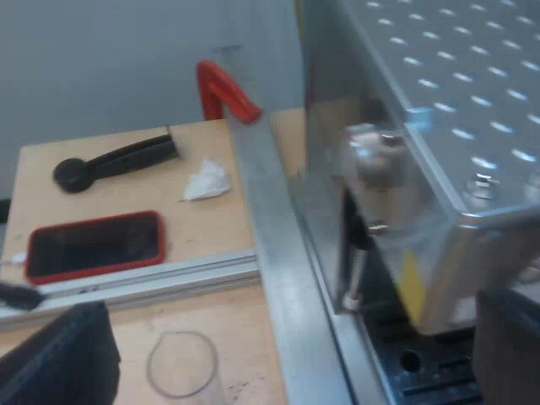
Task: Grind coffee beans and then tamp
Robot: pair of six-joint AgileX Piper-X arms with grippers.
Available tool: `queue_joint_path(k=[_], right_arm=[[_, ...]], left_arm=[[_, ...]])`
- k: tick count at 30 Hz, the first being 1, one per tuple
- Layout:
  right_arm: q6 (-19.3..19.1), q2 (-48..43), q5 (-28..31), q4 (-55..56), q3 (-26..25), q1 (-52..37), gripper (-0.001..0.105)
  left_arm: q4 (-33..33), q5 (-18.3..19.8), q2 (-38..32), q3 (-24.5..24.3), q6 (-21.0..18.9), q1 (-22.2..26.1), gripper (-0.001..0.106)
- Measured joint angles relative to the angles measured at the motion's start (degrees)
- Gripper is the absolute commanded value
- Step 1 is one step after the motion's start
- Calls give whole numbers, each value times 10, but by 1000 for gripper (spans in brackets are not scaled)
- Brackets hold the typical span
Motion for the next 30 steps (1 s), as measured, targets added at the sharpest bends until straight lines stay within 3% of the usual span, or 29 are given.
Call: queue_joint_path(k=[4, 7, 14, 19, 27, 30], right_arm=[[-33, -4, -36, 30, 3, -125, 78], [-35, -21, -36, 22, 15, -147, 78], [-59, -145, -45, 20, 73, -150, 78], [-75, -259, -47, 20, 113, -150, 78], [-72, -370, -48, 29, 175, -150, 78], [-51, -414, -48, 29, 207, -150, 78]], left_arm=[[2, 15, 0, 0, -1, 8, 86], [2, 19, -3, 0, -1, 2, 86], [3, 3, -37, 0, 5, -35, 86], [46, -12, -91, 0, 10, -71, 86], [62, -47, -172, 15, 11, -76, 86], [66, -52, -247, 50, 13, -76, 86]])
